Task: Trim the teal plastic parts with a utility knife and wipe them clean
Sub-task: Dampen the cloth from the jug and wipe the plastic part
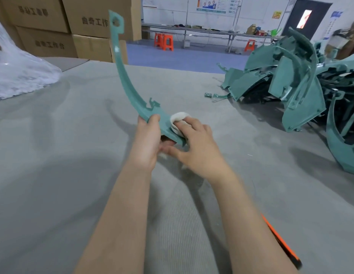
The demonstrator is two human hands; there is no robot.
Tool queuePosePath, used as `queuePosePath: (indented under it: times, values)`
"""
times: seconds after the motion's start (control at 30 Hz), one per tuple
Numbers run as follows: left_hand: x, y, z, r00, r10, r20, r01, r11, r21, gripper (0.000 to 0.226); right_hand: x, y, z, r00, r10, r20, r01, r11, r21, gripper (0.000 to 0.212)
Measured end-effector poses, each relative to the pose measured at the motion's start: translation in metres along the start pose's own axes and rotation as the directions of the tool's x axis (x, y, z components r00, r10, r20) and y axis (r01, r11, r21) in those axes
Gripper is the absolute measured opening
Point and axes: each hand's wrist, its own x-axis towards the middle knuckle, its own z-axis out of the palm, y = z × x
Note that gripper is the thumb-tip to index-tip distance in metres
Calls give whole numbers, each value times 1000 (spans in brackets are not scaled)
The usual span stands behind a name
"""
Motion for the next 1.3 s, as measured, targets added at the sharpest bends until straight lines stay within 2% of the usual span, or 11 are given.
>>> queuePosePath:
  times: [0.2, 0.33, 0.4, 0.5, 0.6, 0.77, 0.9, 1.0, 1.1, 1.23, 1.3]
  values:
    - [-3, -3, 8, 980, 43, 193, -71, 987, 142, 32, 2, 9, -2, 885, 267, -382, -136, 932, 337, 20]
    - [1, -16, 9, 973, 229, -17, -188, 836, 515, 42, 3, 10, -10, 769, 548, -330, -167, 669, 724, 16]
    - [-3, -20, 8, 997, 75, 3, -64, 822, 565, 54, 3, 9, -13, 761, 609, -222, -105, 454, 885, 18]
    - [-10, -23, 17, 982, -161, 100, 101, 890, 445, 47, 4, 9, -14, 790, 611, -58, -51, 159, 986, 18]
    - [-13, -24, 28, 986, -121, 111, 124, 992, -14, 38, 4, 10, -14, 845, 529, 83, -117, 32, 993, 18]
    - [-8, -15, 18, 996, -23, 84, 59, 885, -463, 30, 1, 11, -10, 782, 624, -10, -388, 498, 775, 32]
    - [-2, -11, 7, 999, 39, 32, -24, 922, -387, 29, -3, 27, -31, 592, 720, -362, -209, 571, 794, 18]
    - [-6, -12, 12, 997, 53, 56, -39, 970, -239, 21, 0, 10, -25, 739, 508, -442, -11, 666, 746, 17]
    - [-13, -8, 16, 980, 44, 194, -3, 978, -207, 30, 3, -7, -5, 887, 103, -450, 91, 917, 389, 32]
    - [-14, -4, 16, 978, 54, 201, -46, 998, -42, 31, 5, 7, -6, 802, 266, -535, -138, 954, 267, 35]
    - [-15, -6, 20, 978, 58, 199, -58, 998, -7, 30, 2, -4, -1, 809, 192, -556, -95, 975, 200, 35]
